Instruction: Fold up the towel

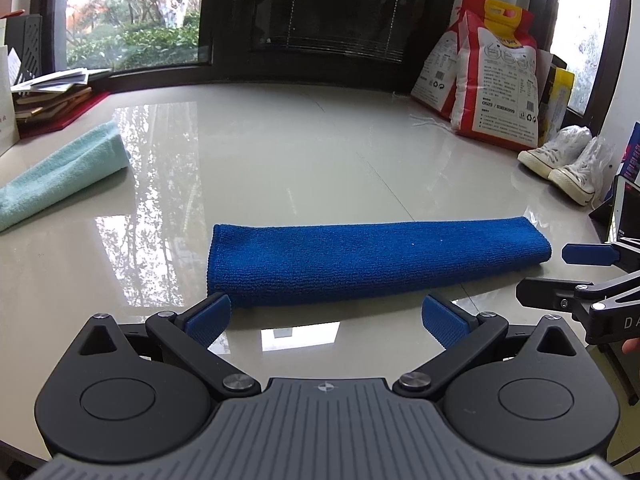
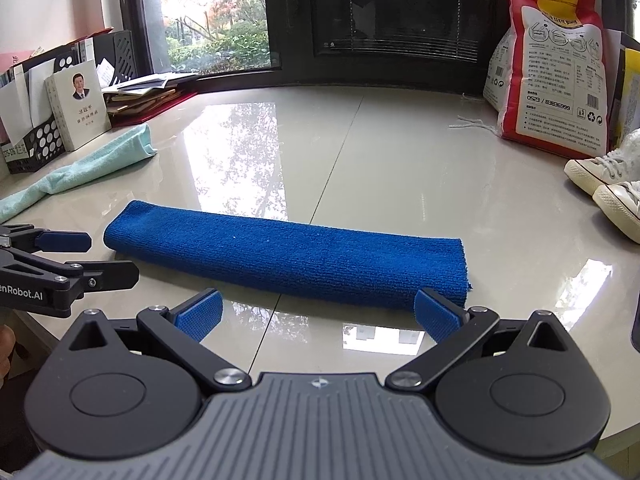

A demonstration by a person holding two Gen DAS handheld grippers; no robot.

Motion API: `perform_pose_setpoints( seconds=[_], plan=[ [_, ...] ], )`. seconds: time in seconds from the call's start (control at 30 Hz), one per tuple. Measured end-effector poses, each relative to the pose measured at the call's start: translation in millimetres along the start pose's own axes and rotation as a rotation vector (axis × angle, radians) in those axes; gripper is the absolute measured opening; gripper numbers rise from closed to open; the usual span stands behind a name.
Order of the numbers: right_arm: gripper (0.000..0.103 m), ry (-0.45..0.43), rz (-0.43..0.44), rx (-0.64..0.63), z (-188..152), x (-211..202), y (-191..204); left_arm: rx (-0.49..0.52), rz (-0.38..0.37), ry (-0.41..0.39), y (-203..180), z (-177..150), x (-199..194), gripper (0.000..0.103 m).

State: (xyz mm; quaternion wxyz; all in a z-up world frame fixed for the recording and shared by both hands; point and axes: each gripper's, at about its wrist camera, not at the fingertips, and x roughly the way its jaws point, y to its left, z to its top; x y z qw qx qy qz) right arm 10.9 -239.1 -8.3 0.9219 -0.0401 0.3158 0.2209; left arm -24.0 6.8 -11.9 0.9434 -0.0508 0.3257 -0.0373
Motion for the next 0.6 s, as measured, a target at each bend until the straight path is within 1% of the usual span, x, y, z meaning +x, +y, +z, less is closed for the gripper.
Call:
perform_pose_setpoints(
  seconds=[0.1,0.4,0.6],
  plan=[
    [0.103,-0.005,0.014,-0.002,0.0,0.4,1.6,0.002,0.008,0.009,-0.7,-0.5,2.0,0.103],
    [0.103,0.004,0.011,-0.007,0.5,4.1,2.5,0.004,0.006,0.024,-1.2,-0.4,5.6,0.103],
    [0.103,0.016,0.015,-0.011,1.1,7.8,2.4,0.014,-0.002,0.018,-2.9,-1.4,5.2,0.103]
  ],
)
